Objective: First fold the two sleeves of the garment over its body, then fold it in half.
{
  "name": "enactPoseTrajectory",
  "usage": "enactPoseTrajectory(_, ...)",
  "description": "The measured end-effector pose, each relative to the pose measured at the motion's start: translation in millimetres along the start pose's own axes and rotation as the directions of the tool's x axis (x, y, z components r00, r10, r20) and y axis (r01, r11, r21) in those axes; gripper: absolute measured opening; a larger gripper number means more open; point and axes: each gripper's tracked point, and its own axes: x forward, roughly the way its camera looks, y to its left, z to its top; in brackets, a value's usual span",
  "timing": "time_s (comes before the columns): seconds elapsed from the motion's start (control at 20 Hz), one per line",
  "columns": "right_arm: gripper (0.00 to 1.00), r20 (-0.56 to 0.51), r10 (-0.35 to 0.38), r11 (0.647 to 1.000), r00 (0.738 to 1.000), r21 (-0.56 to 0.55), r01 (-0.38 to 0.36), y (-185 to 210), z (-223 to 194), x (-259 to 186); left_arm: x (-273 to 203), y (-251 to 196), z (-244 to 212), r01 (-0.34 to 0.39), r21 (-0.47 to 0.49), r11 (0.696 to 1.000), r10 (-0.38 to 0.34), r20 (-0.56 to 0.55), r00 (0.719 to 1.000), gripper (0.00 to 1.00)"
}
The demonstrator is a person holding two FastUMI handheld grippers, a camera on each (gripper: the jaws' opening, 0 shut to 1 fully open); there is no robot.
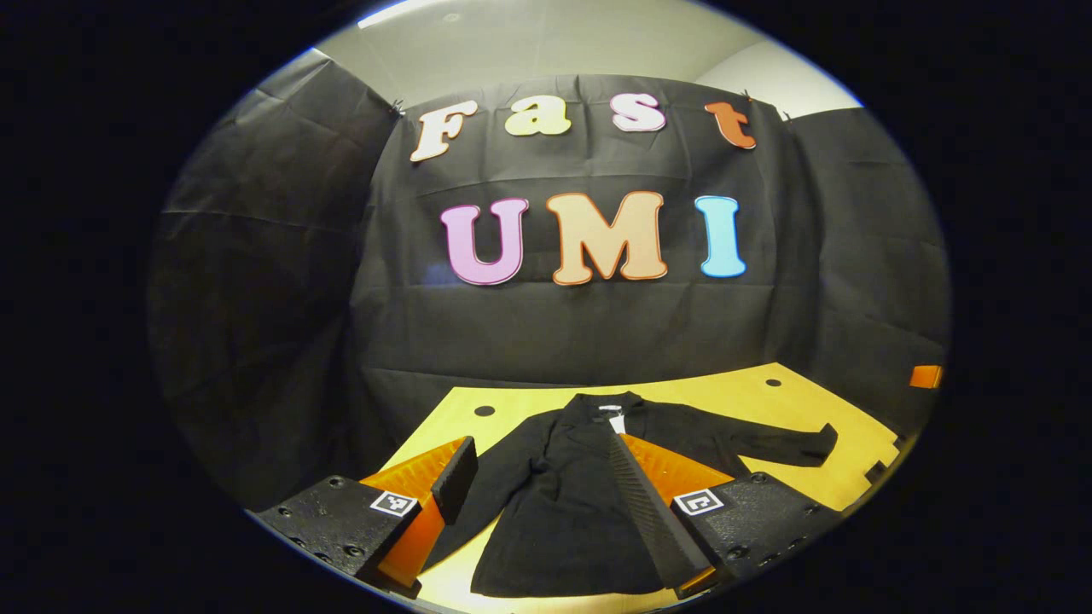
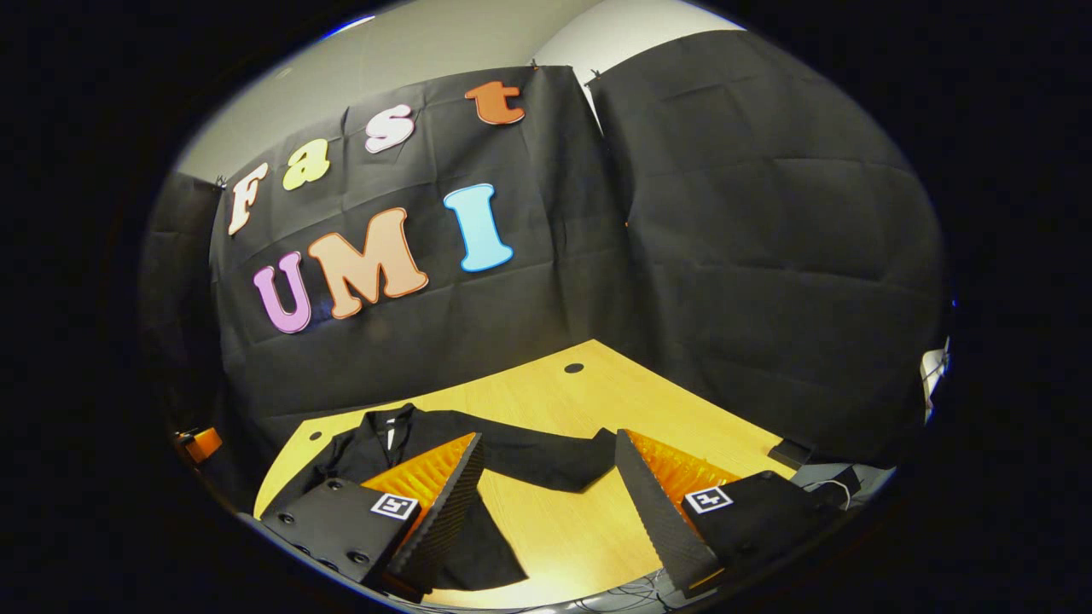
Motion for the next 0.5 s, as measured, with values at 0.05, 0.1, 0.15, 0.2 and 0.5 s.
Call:
enactPoseTrajectory(0.05,0.97,-0.008,0.007,1.000,1.000,-0.007,-0.007,1.2,-0.5,4.2,-0.9,2.4,-1.6,-0.010,-0.003,1.000,0.010,-0.004,1.000,0.93)
enactPoseTrajectory(0.1,0.97,-0.018,0.015,1.000,1.000,-0.014,-0.015,3.2,-3.3,8.2,-1.7,4.0,-3.7,-0.019,-0.004,1.000,0.019,-0.008,1.000,0.93)
enactPoseTrajectory(0.15,0.97,-0.030,0.022,0.999,0.999,-0.022,-0.023,5.0,-5.1,12.5,-2.9,5.5,-3.3,-0.028,-0.005,1.000,0.028,-0.010,1.000,0.93)
enactPoseTrajectory(0.2,0.97,-0.044,0.028,0.999,0.999,-0.032,-0.030,7.4,-8.1,17.4,-2.4,7.8,-3.8,-0.038,-0.003,0.999,0.038,-0.012,0.999,0.93)
enactPoseTrajectory(0.5,0.97,-0.080,0.052,0.996,0.995,-0.070,-0.058,10.5,-7.1,38.5,0.8,9.4,-0.9,-0.070,0.006,0.997,0.070,-0.005,0.998,0.93)
